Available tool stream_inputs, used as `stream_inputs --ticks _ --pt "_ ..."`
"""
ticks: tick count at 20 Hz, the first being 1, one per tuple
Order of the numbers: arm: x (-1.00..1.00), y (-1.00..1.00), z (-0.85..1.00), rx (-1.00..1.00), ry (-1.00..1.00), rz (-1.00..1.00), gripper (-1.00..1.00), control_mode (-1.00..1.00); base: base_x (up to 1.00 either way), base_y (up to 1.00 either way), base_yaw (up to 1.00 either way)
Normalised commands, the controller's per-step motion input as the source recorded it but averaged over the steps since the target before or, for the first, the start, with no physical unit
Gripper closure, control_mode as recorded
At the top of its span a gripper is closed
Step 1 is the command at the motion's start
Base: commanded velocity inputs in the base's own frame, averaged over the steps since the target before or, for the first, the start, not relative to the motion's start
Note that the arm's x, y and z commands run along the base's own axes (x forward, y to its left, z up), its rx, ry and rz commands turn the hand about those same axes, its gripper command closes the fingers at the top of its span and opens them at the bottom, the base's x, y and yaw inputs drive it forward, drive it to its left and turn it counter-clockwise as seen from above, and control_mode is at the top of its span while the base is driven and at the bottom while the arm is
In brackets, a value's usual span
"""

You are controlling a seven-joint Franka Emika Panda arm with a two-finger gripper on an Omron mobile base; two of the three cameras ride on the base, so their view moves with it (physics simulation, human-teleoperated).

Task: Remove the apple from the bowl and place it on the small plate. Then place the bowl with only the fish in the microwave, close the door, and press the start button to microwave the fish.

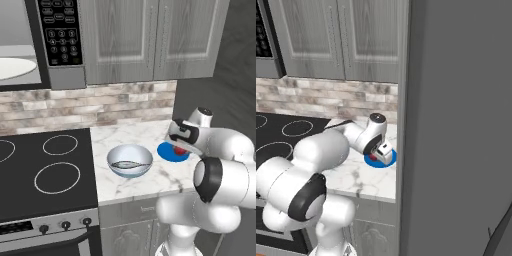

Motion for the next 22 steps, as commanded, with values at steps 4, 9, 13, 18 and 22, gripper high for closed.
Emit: stream_inputs --ticks 4,9,13,18,22 --pt "0.36 0.00 -0.20 0.00 0.07 0.00 1.00 -1.00 0.00 0.00 0.00" --pt "0.35 -0.02 -0.31 0.00 0.05 0.00 1.00 -1.00 0.00 0.00 0.00" --pt "0.27 0.00 -0.34 0.00 0.04 0.00 1.00 -1.00 0.00 0.00 0.00" --pt "0.19 0.00 -0.30 0.00 0.03 0.00 -1.00 -1.00 0.00 0.00 0.00" --pt "0.01 0.00 -0.11 0.00 0.03 0.00 -1.00 -1.00 0.00 0.00 0.00"
